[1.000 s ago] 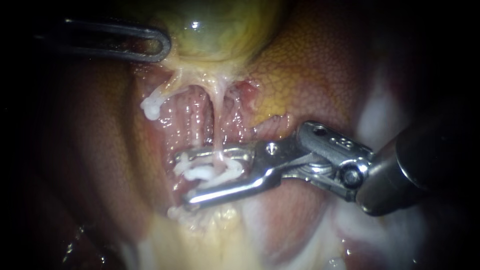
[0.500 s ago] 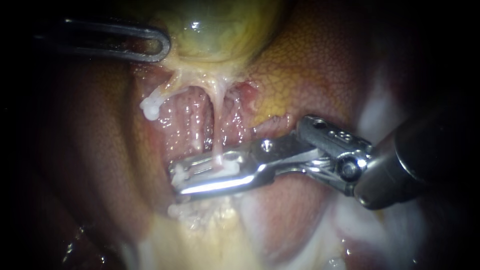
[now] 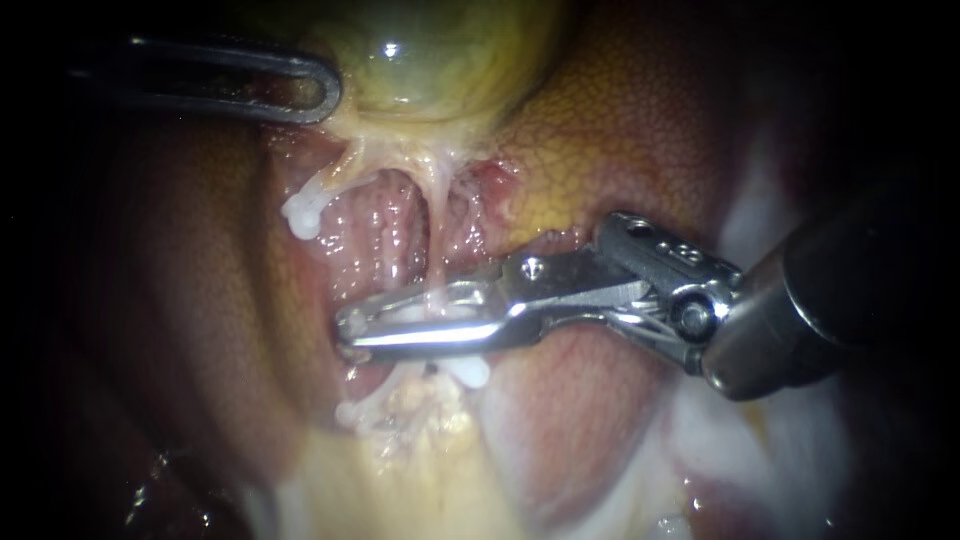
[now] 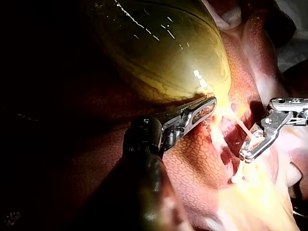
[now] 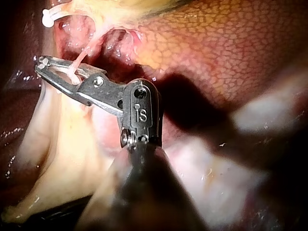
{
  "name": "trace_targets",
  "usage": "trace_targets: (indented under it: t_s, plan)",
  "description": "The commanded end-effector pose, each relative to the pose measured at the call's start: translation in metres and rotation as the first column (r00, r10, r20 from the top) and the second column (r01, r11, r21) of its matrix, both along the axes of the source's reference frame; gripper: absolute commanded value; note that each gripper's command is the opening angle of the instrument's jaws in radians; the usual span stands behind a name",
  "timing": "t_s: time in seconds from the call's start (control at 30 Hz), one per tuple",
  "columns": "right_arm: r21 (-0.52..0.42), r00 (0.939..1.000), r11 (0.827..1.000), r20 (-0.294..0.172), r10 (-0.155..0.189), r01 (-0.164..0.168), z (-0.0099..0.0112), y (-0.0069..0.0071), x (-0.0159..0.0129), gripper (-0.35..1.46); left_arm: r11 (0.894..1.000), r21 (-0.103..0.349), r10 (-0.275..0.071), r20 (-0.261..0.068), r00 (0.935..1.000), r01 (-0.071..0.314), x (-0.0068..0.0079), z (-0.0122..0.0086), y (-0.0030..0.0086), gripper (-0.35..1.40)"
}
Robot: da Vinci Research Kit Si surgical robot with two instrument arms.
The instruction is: Clipping second clip right tube
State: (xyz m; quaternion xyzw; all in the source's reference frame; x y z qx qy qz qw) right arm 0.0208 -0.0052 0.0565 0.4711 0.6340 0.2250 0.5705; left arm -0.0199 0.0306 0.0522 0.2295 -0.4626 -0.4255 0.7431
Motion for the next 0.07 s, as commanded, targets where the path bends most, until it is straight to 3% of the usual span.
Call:
trace_targets:
  t_s: [0.03, 0.07]
  plan:
    - [0.000, 1.0000, 1.000, 0.000, 0.000, 0.000, 0.0000, 0.0000, 0.0000, -0.35, 1.000, 0.000, 0.000, 0.000, 1.0000, 0.000, 0.0000, 0.0000, 0.0000, -0.35]
    - [0.000, 1.0000, 1.000, 0.000, 0.000, 0.000, 0.0000, 0.0000, 0.0000, -0.35, 1.000, 0.000, 0.000, 0.000, 1.0000, 0.000, 0.0000, 0.0000, 0.0000, -0.35]
